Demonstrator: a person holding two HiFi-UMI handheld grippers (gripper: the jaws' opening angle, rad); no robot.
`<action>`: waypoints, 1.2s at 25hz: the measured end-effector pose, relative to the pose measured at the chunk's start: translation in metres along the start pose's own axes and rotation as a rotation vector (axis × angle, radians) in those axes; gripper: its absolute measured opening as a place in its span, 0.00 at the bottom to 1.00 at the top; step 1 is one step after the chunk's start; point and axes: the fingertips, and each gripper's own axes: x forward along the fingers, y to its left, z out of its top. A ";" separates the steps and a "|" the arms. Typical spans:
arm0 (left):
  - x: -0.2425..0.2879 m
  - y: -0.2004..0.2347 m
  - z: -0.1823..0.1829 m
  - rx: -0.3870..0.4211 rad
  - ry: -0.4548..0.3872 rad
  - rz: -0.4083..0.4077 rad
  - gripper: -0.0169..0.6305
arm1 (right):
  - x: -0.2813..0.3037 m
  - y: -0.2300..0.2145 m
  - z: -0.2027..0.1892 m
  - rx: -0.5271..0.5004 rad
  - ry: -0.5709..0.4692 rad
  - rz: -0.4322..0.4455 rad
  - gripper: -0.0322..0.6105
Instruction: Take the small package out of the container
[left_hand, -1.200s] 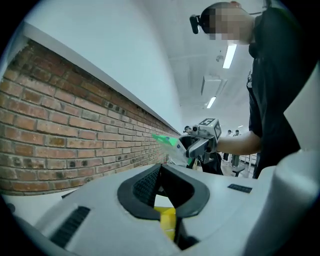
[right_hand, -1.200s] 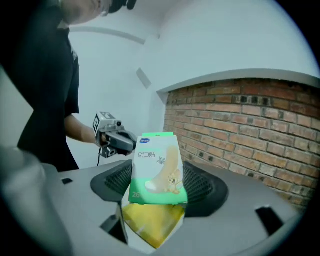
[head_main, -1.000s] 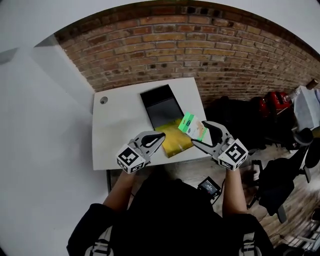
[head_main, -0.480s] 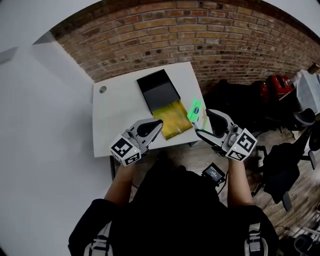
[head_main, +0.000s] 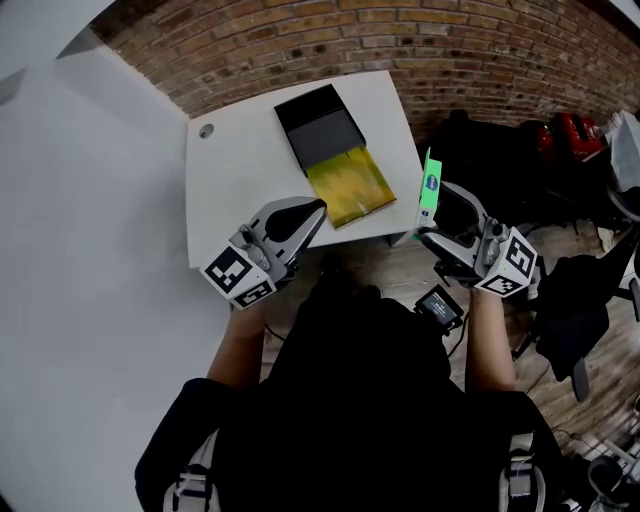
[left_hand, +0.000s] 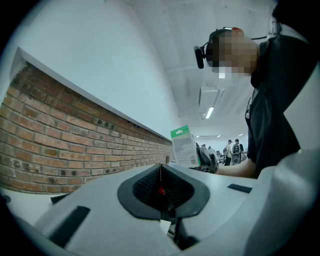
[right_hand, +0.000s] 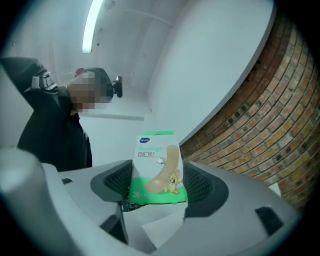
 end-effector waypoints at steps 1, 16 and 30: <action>0.000 -0.004 -0.002 -0.011 -0.001 -0.002 0.05 | -0.003 0.004 -0.001 0.008 -0.006 0.012 0.55; 0.001 -0.040 -0.013 -0.025 -0.026 -0.083 0.05 | -0.010 0.032 -0.027 0.115 -0.042 0.091 0.55; 0.000 -0.041 -0.027 -0.036 -0.003 -0.084 0.05 | -0.007 0.026 -0.035 0.189 -0.091 0.139 0.55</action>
